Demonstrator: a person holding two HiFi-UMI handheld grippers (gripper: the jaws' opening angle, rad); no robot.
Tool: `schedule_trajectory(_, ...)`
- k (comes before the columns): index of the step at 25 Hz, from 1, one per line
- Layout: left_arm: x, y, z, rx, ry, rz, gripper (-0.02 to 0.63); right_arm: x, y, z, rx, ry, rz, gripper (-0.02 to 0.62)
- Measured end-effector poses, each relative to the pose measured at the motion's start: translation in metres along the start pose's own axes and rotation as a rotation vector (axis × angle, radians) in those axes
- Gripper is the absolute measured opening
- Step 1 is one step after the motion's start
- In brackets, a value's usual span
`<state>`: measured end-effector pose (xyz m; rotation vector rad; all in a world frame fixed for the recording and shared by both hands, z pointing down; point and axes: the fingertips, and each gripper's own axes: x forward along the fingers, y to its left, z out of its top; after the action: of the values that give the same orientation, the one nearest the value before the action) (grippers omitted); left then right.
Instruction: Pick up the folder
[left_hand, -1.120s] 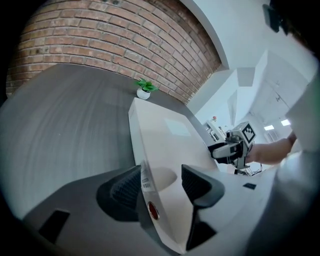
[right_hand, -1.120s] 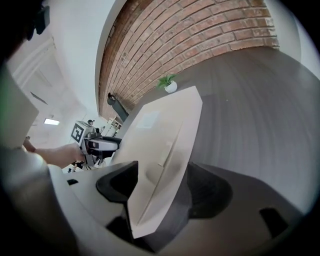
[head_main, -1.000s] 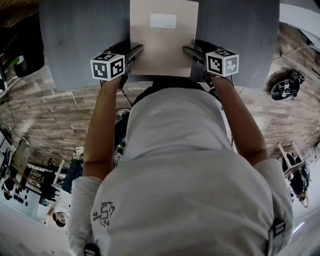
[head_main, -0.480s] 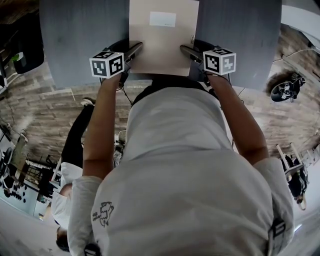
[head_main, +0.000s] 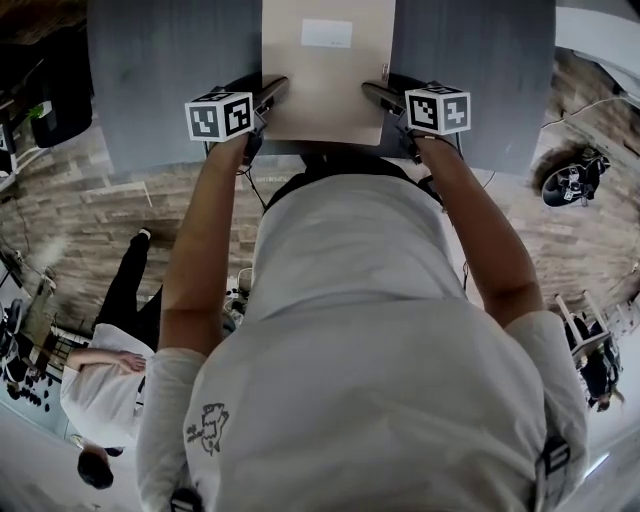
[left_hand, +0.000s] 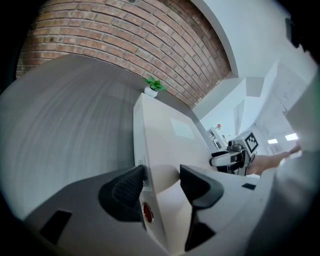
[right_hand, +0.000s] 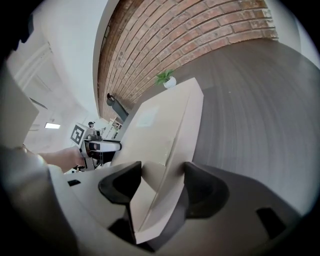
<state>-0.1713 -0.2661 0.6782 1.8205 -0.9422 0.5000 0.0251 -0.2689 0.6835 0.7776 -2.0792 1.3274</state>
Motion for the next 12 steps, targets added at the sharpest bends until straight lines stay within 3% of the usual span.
schedule_trajectory(6, -0.010, -0.011, 0.004, 0.006, -0.028, -0.008, 0.242, -0.012, 0.012, 0.011, -0.022, -0.021, -0.012, 0.265)
schedule_trajectory(12, -0.042, -0.038, 0.024, 0.102, -0.105, 0.002, 0.241, -0.041, 0.036, 0.020, -0.068, -0.085, 0.001, 0.264)
